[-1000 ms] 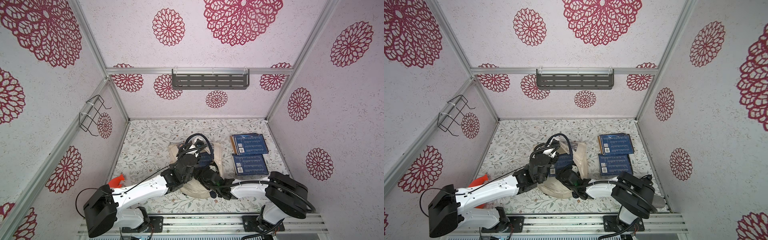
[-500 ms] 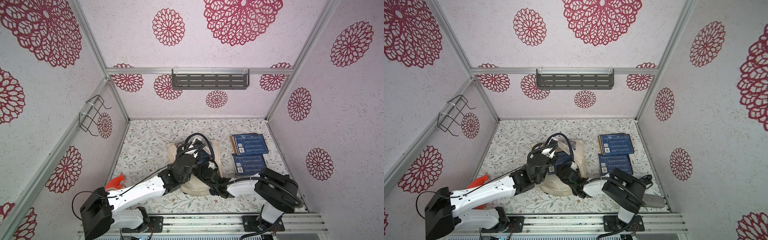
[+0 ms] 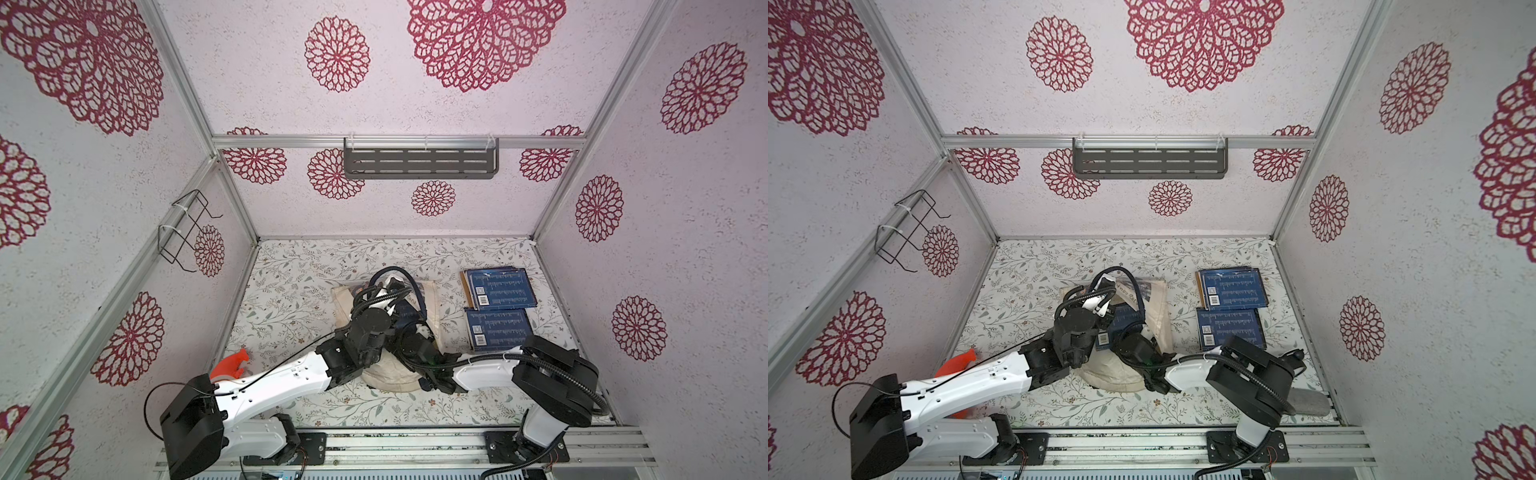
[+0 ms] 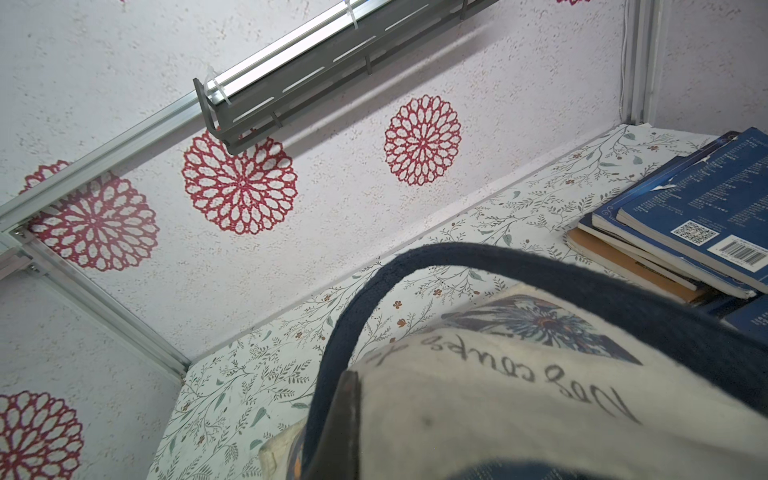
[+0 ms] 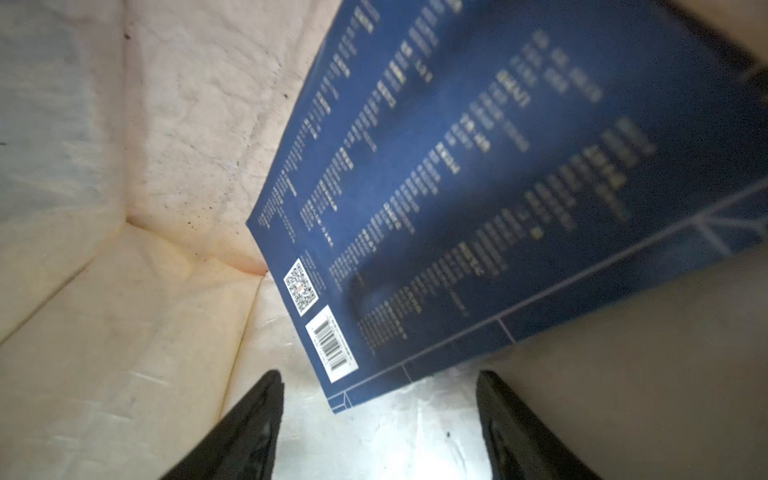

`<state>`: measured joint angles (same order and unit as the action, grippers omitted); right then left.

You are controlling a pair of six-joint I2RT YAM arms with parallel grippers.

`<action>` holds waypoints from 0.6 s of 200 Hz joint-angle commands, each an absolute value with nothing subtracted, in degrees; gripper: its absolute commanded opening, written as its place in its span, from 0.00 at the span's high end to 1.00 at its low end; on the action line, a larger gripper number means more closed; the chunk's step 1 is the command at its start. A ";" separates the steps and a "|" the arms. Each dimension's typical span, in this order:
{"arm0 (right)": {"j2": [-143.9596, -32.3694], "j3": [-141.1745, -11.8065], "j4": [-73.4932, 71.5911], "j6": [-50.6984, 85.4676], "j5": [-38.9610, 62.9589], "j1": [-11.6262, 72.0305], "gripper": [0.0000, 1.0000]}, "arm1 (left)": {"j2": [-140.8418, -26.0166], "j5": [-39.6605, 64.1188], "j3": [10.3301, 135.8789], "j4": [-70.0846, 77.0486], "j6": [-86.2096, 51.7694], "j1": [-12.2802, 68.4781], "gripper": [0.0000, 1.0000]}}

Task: Take out the books from the canvas bag
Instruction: Pick up the book from the canvas bag.

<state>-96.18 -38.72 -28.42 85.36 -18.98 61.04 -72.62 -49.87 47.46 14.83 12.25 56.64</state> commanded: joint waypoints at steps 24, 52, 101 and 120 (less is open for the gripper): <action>-96.73 -40.78 -20.72 93.00 -19.34 61.24 0.23 | -71.57 -51.25 48.90 19.11 12.79 56.69 1.00; -99.64 -40.35 -27.38 90.95 -18.39 58.93 0.24 | -70.89 -49.81 48.21 19.42 12.30 56.76 1.00; -103.84 -39.55 -36.13 84.70 -19.38 57.39 0.27 | -68.25 -47.40 46.70 21.61 12.90 57.23 1.00; -105.01 -38.74 -39.71 82.55 -20.13 57.49 0.27 | -66.47 -46.70 45.94 22.78 13.16 57.22 1.00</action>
<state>-102.72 -40.45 -36.25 86.94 -18.20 57.82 -70.61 -47.83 46.09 15.59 12.34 56.97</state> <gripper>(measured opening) 0.735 0.067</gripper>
